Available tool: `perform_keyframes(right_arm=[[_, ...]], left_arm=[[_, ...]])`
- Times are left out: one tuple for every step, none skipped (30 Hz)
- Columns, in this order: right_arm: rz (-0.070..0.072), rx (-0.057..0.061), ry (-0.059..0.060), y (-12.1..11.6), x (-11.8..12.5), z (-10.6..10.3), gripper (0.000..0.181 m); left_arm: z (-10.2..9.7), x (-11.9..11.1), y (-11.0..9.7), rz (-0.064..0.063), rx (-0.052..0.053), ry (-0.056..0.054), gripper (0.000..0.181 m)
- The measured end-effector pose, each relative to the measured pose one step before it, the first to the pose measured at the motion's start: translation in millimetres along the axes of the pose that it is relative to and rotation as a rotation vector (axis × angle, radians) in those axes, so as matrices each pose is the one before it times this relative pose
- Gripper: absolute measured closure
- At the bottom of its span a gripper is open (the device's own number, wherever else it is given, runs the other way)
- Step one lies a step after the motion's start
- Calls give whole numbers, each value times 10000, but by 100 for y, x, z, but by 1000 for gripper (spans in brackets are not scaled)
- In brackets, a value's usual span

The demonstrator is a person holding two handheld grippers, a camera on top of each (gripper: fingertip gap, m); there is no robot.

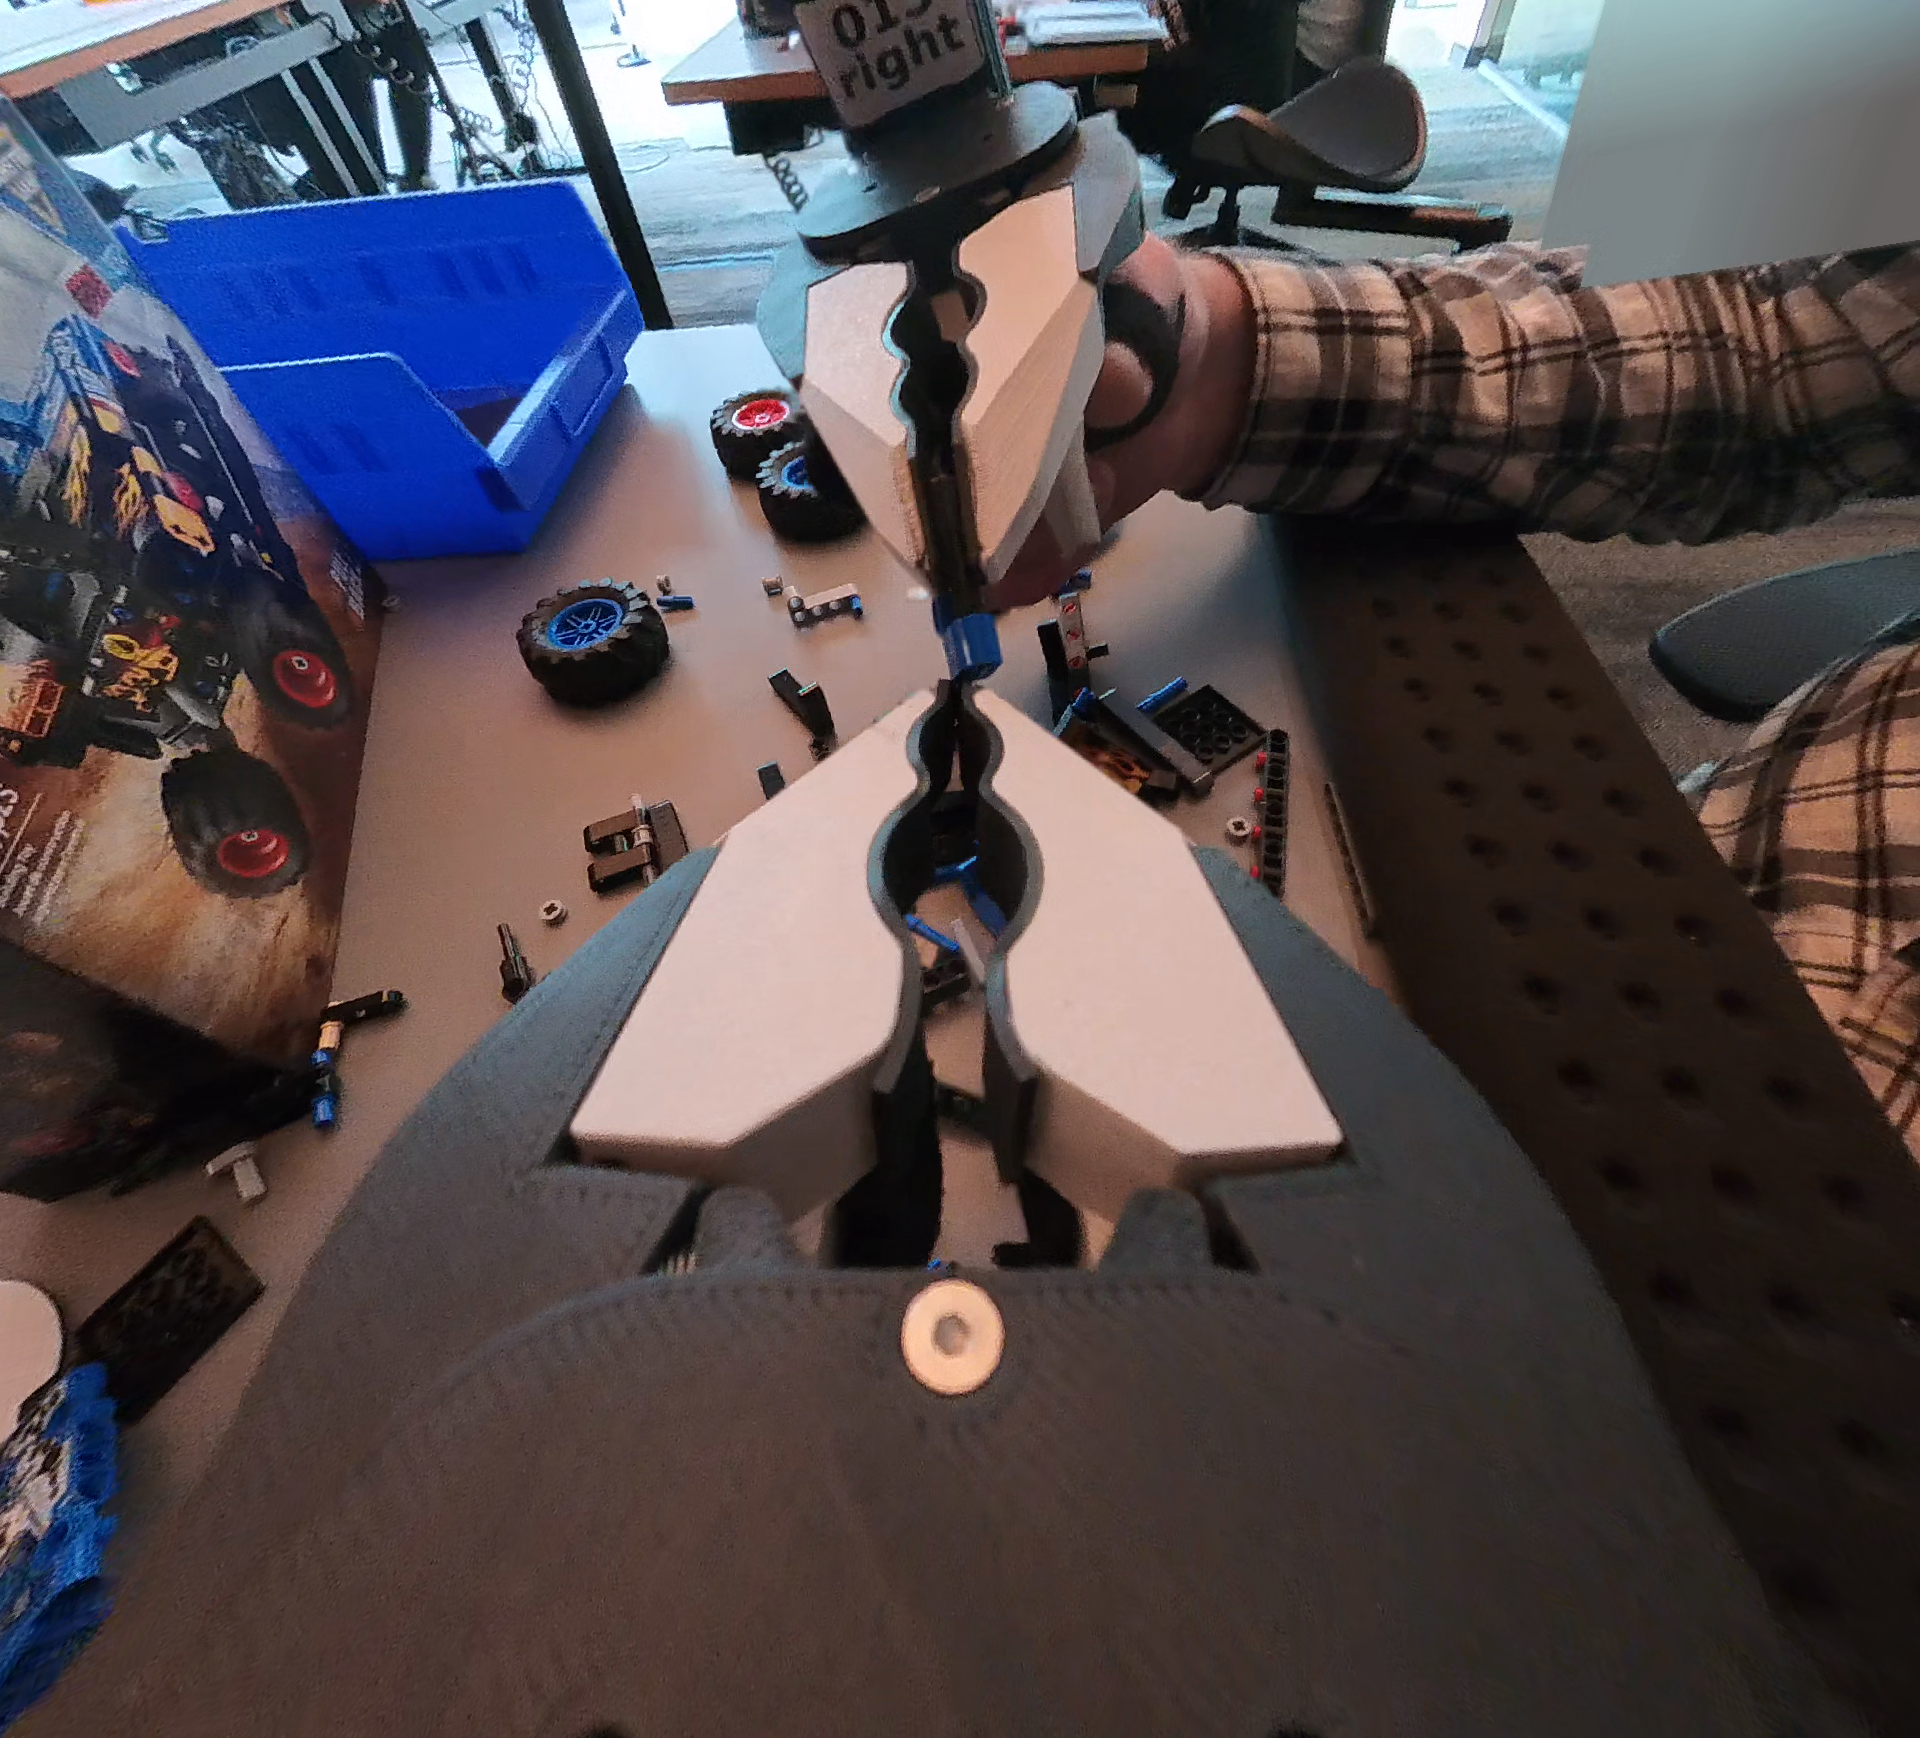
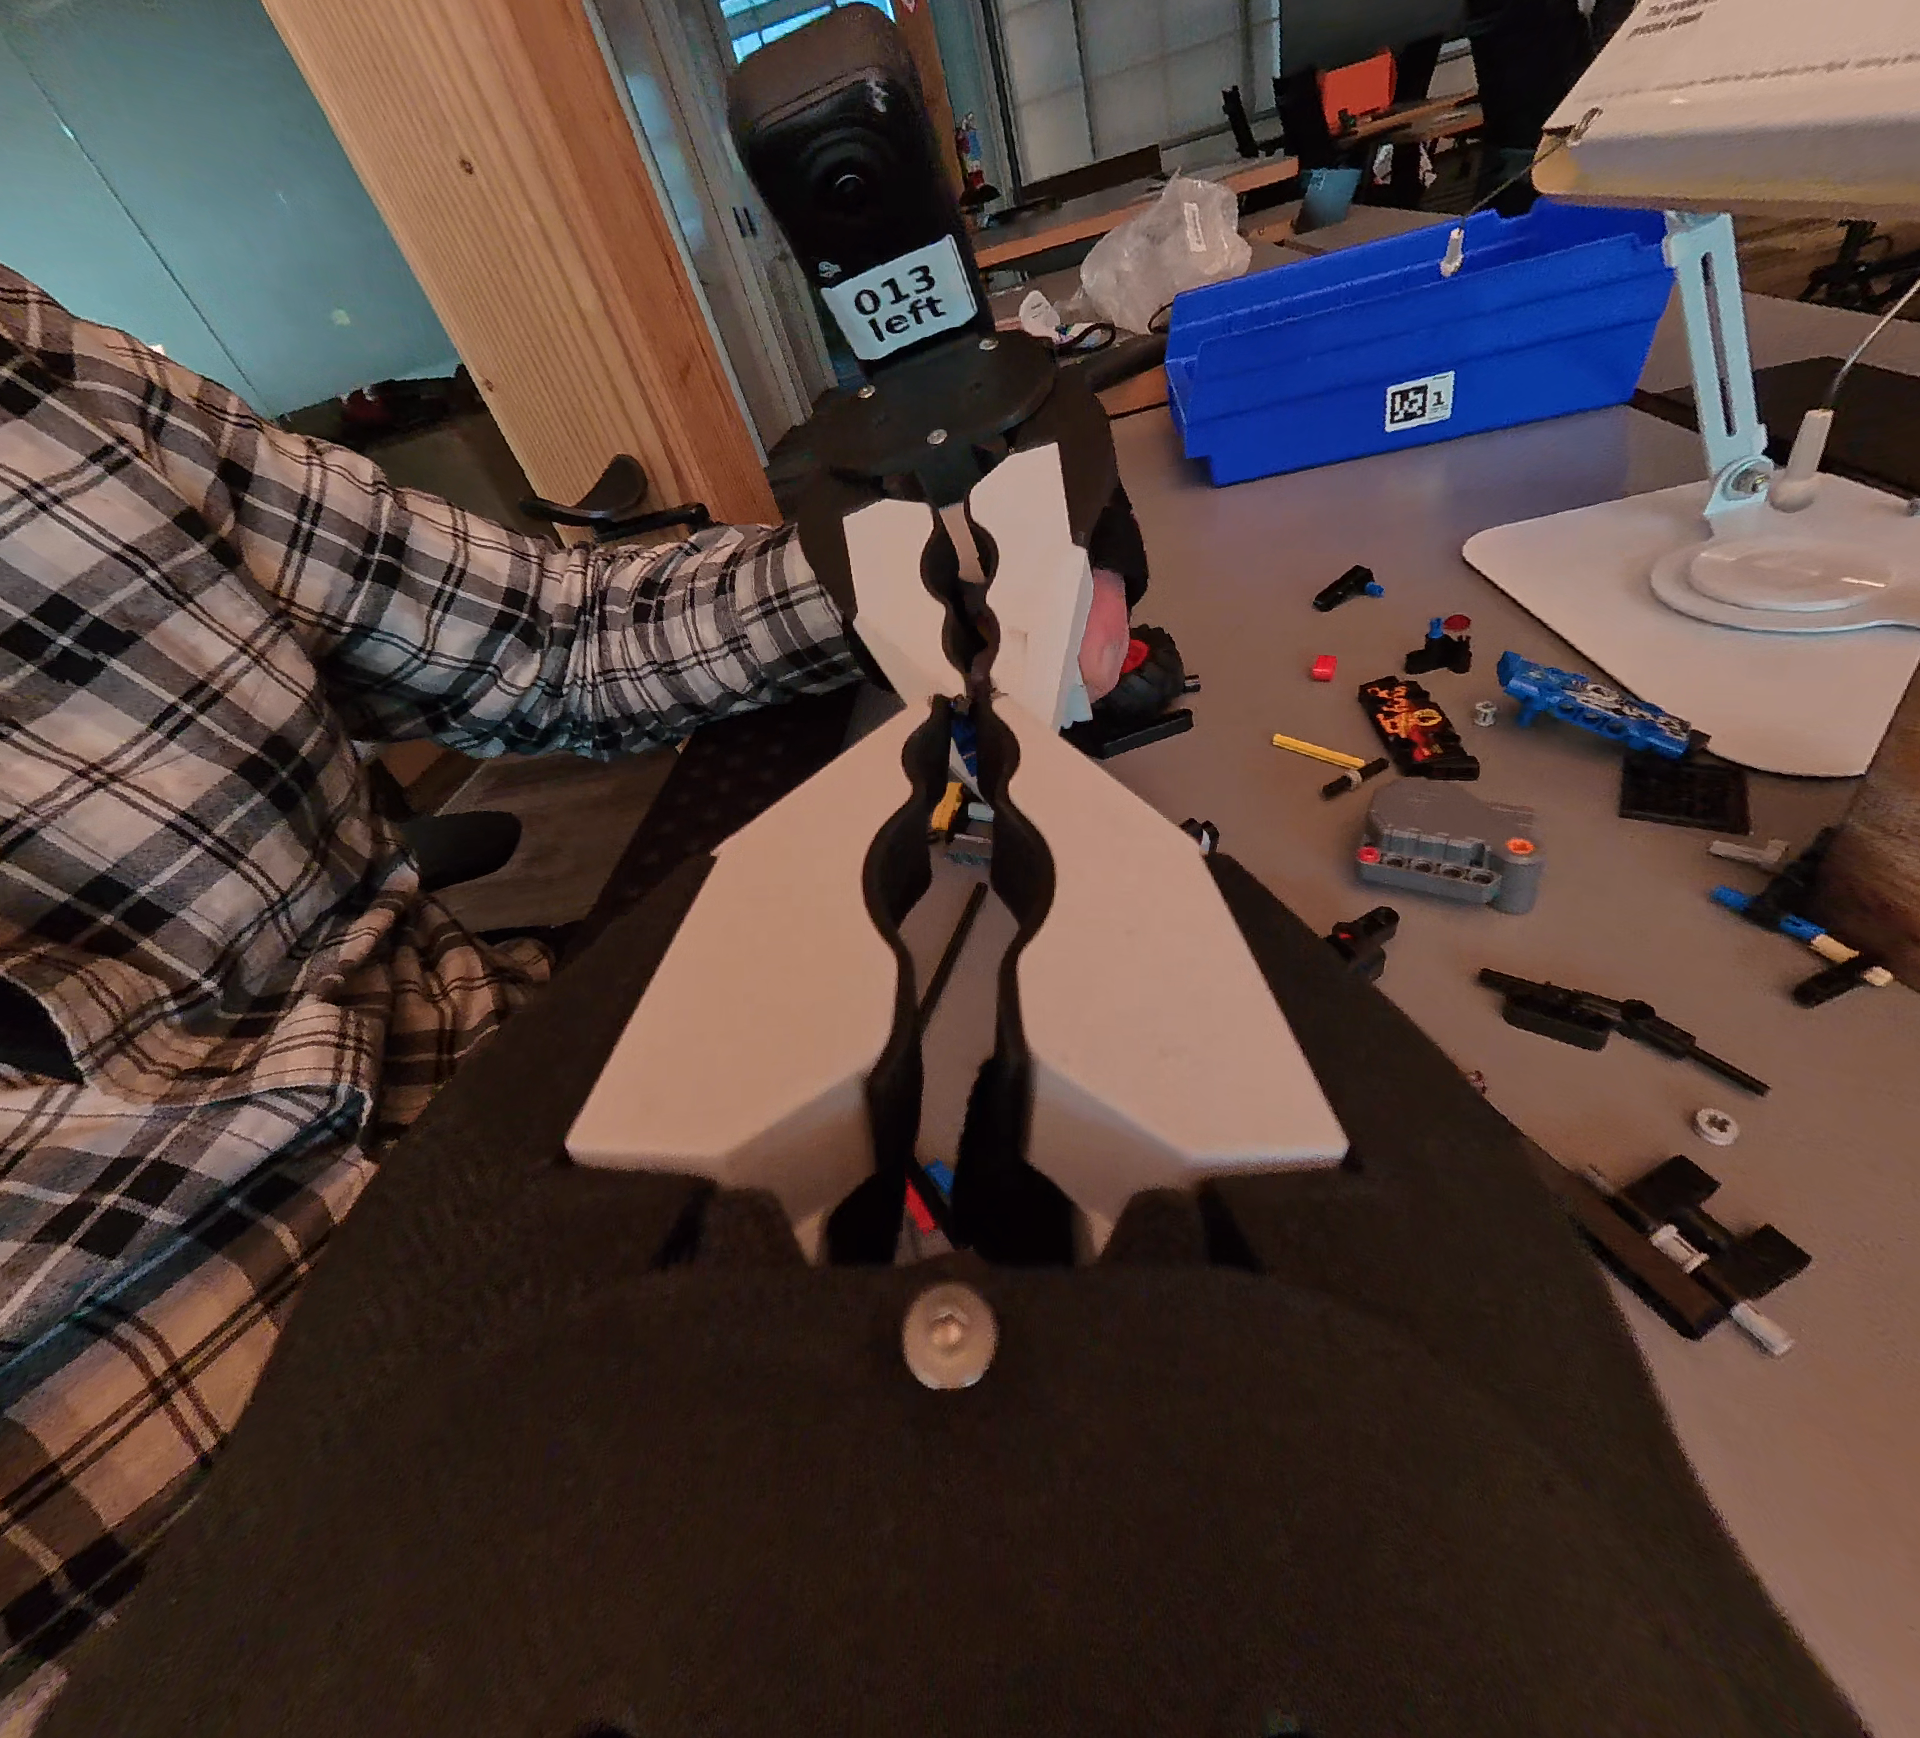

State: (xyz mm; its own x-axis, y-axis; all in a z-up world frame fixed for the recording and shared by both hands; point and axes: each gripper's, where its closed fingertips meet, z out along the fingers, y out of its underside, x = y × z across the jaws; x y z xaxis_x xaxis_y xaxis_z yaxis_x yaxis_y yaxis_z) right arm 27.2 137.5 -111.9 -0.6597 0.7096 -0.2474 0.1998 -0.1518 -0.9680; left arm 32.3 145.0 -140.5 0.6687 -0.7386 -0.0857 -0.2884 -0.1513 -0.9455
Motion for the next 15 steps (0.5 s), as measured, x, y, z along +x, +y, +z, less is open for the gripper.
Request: perform_keyframes(right_arm=[[-14, 70, 2, -123, -36, -39, 179], [-15, -25, 40, 29, 42, 31, 179], [-5, -68, 15, 144, 20, 52, 179], [11, -20, -16, 75, -19, 45, 179], [12, 24, 9, -15, 9, 32, 179], [-2, 3, 10, -15, 13, 2, 179], [-14, 45, -32, -81, -75, -21, 179], [-42, 37, 6, -78, -55, -7, 179], [-92, 37, 61, -113, -19, -4, 180], [-83, 11, 45, -92, -33, -22, 180], [-74, -34, 24, -30, -26, -38, 180], [-108, -62, 69, 46, 26, -46, 180], [-120, -23, 64, 1, -20, -29, 180], [-85, 35, 17, -107, -76, -38, 180], [-104, 17, 41, -84, -31, -22, 180]], left_arm=[[-25, 88, -105, -187, 83, 120, 181], [102, 204, 76, -129, -35, 159, 172], [141, -9, 48, 57, -13, -45, 165], [136, 59, 11, 103, -12, -33, 162], [128, 214, -95, 63, 45, 72, 160], [48, 106, -244, 117, 136, -17, 165], [19, -231, -103, 160, 28, -228, 173], [-42, -117, -77, 137, 16, -123, 176], [-81, -102, -160, 30, 82, -70, 176], [-94, -74, -170, -5, 115, -40, 175], [-33, 4, -121, -45, 70, 13, 175], [-33, -106, -97, -22, 56, -70, 173], [-44, -47, -126, 66, 63, -53, 173], [-25, 59, -141, 30, 70, 5, 173], [36, 26, -40, 26, -7, -9, 173]])
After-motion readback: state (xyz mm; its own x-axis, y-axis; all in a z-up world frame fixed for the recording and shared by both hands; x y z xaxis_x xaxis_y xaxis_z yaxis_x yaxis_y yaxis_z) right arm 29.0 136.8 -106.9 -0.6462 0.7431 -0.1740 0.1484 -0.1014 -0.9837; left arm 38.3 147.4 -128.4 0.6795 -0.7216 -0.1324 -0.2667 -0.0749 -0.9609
